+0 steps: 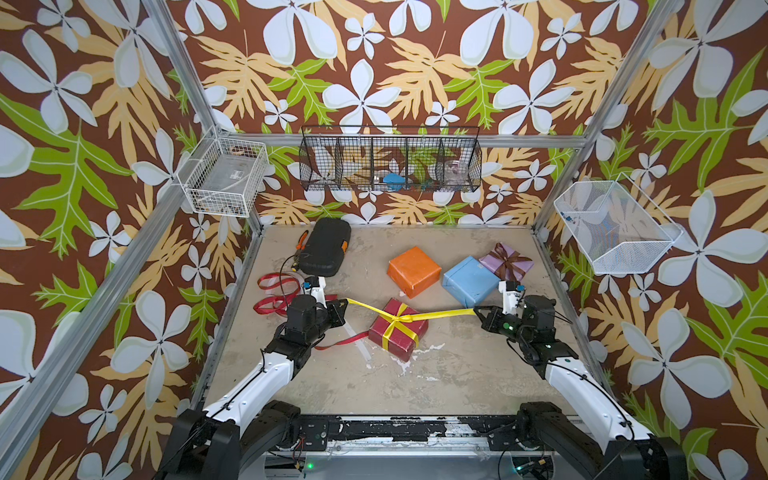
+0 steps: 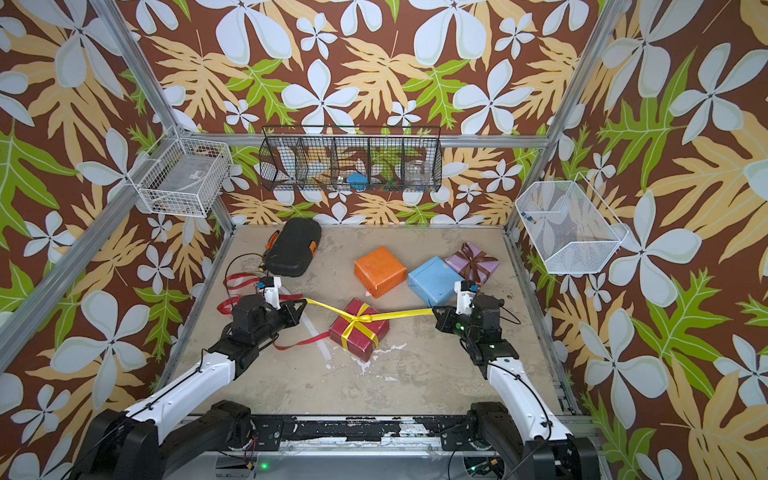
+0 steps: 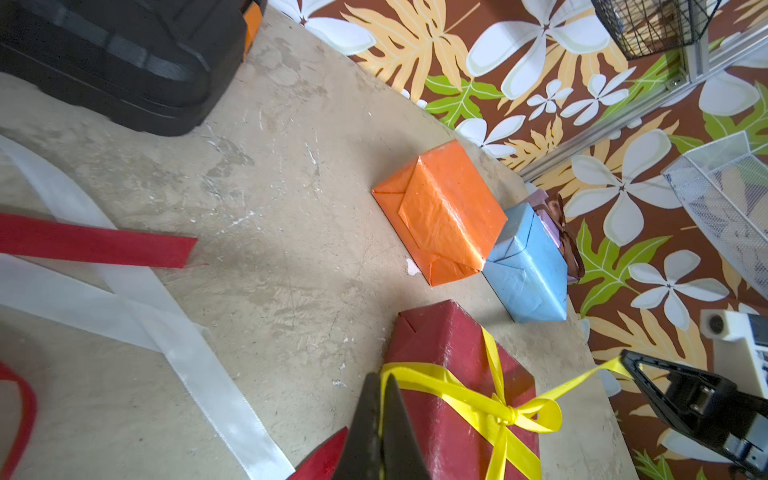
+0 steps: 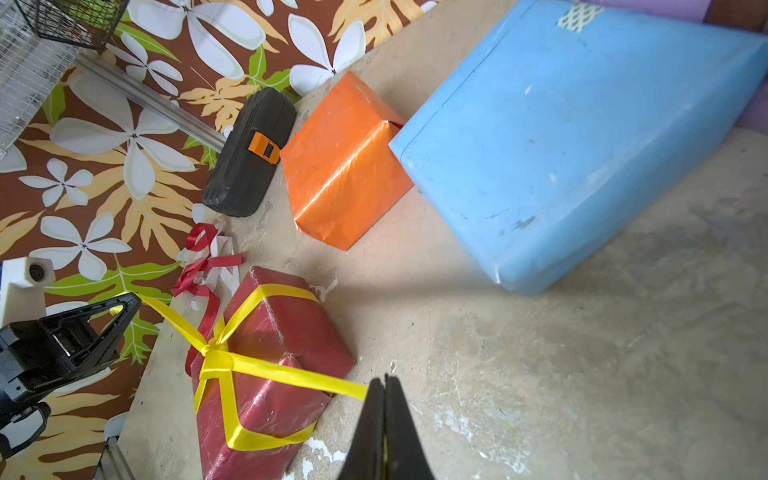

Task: Untie the ribbon bows on the gift boxes
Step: Untie the ribbon from the gift box, then adjust the gift box at the center of the board.

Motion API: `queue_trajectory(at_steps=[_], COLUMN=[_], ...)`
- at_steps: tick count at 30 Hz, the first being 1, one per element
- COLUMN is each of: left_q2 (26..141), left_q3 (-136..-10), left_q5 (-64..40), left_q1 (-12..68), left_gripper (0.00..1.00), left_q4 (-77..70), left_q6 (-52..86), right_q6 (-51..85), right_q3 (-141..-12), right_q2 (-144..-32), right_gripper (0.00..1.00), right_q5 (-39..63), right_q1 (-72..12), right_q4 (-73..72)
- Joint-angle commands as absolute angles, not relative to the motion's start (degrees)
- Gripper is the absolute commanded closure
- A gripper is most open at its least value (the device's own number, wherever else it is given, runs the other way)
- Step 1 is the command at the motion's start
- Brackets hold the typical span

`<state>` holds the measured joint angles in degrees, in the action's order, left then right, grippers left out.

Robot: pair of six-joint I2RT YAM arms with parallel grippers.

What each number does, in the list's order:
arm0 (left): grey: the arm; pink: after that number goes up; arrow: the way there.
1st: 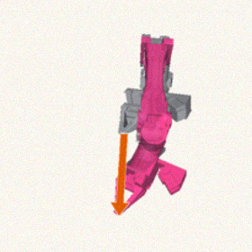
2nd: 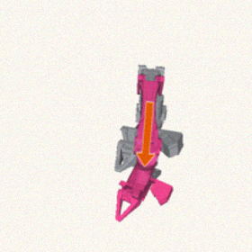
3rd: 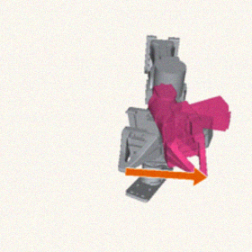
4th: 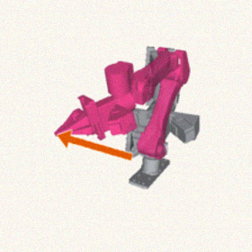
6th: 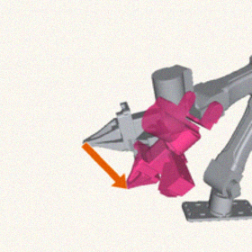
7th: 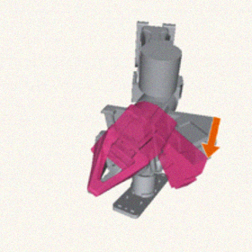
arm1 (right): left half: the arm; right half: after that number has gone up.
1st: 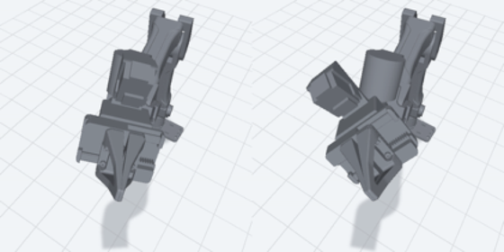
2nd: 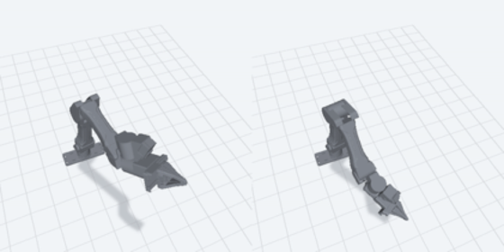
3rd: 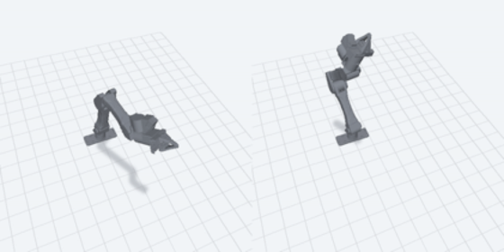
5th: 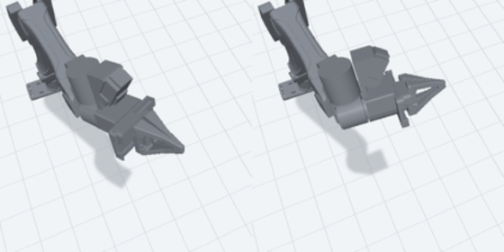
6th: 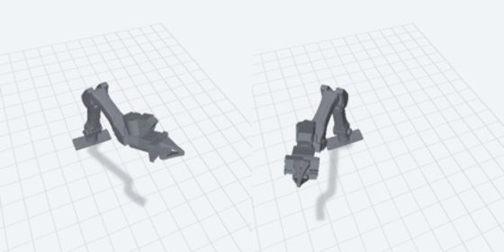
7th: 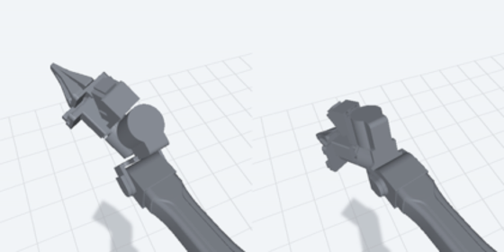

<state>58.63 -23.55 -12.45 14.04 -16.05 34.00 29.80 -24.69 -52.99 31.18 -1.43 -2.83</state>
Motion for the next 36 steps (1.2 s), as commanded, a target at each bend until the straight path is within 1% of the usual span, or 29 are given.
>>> queue_trajectory(at_steps=[1, 8, 12, 13, 14, 15, 16, 17, 18, 22, 24, 27, 28, 32, 35, 36], left_q2=[57.41, 57.90, 59.19, 59.53, 59.98, 60.38, 60.67, 60.81, 60.70, 59.01, 58.27, 57.01, 56.44, 55.16, 55.91, 56.58], left_q3=[-22.90, -21.97, -21.97, -22.02, -22.10, -22.27, -22.61, -22.97, -23.10, -22.78, -22.67, -22.73, -22.40, -19.16, -15.86, -14.96], left_q5=[-9.85, -10.45, -12.02, -12.60, -13.48, -14.13, -14.45, -14.63, -15.03, -17.36, -19.34, -20.81, -20.54, -18.58, -15.85, -15.04], left_q1=[12.31, 8.08, 7.07, 7.09, 7.12, 7.07, 7.07, 7.12, 7.11, 7.28, 8.34, 12.89, 14.82, 24.05, 31.02, 32.72], left_gripper=[1.00, 1.00, 1.00, 0.96, 0.78, 0.48, 0.03, 0.00, 0.00, 0.00, 0.00, 0.00, 0.00, 0.00, 0.00, 0.00], left_q4=[-16.08, -17.49, -18.37, -18.61, -18.87, -18.81, -18.20, -17.66, -17.41, -17.89, -17.66, -15.47, -14.91, -18.46, -25.56, -27.61], left_q6=[34.11, 35.80, 36.36, 36.31, 36.23, 36.21, 36.39, 36.22, 35.96, 35.96, 36.42, 37.02, 37.81, 44.88, 49.90, 51.21], right_q6=[30.40, 29.97, 29.22, 29.18, 28.82, 27.94, 27.05, 26.50, 25.83, 22.23, 21.58, 20.54, 20.42, 21.53, 21.90, 22.45], right_q3=[-24.87, -26.63, -27.31, -27.43, -27.35, -27.62, -28.21, -28.67, -28.94, -29.67, -30.00, -31.47, -31.86, -34.21, -35.62, -36.10], right_q2=[-50.81, -49.76, -49.94, -50.05, -50.05, -50.21, -50.31, -50.20, -49.85, -49.04, -49.63, -52.95, -54.62, -63.05, -69.29, -71.29], right_gripper=[1.00, 1.00, 1.00, 1.00, 1.00, 0.96, 0.67, 0.32, 0.01, 0.00, 0.00, 0.00, 0.02, 0.21, 0.22, 0.25], right_q5=[28.44, 25.14, 24.53, 24.46, 25.03, 26.08, 26.52, 26.59, 26.59, 25.96, 25.44, 24.12, 24.43, 27.60, 27.38, 27.76], right_q1=[-0.10, 1.09, 1.08, 1.13, 1.13, 1.13, 1.08, 1.10, 1.11, -0.73, -3.76, -10.50, -12.86, -20.44, -24.10, -24.14], right_q4=[-0.60, 2.55, 2.76, 2.78, 2.64, 2.89, 4.42, 5.71, 6.56, 8.83, 8.08, 6.52, 5.01, -1.09, -5.75, -7.07])
